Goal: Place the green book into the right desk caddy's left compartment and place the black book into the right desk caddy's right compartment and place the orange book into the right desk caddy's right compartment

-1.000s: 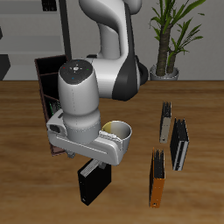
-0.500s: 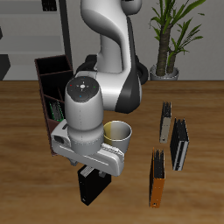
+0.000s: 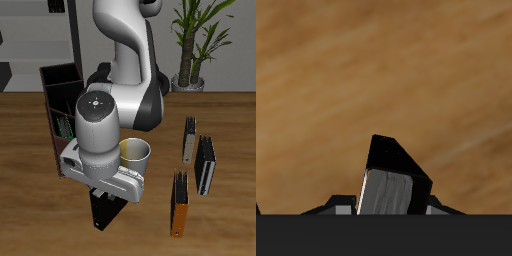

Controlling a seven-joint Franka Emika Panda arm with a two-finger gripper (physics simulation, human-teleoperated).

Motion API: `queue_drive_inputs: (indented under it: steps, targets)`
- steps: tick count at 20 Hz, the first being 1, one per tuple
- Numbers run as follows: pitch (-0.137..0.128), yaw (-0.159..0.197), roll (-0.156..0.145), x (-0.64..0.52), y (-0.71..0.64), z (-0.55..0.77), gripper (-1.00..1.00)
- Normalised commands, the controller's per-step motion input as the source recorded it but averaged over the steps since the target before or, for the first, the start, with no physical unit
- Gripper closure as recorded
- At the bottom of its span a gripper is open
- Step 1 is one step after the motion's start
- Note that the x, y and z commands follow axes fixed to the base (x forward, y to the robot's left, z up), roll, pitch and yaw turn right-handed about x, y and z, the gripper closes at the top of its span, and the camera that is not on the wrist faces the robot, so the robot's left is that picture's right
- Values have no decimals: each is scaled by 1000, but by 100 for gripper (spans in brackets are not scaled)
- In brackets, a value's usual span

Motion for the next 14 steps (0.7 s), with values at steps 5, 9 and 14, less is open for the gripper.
queue_drive_inputs:
  steps: [5,9,14]
  targets:
    - [-45,61,-13,-299,-42,586,100]
    - [-28,96,-32,-376,-81,663,100]
    - [-27,85,-27,-457,-88,592,100]
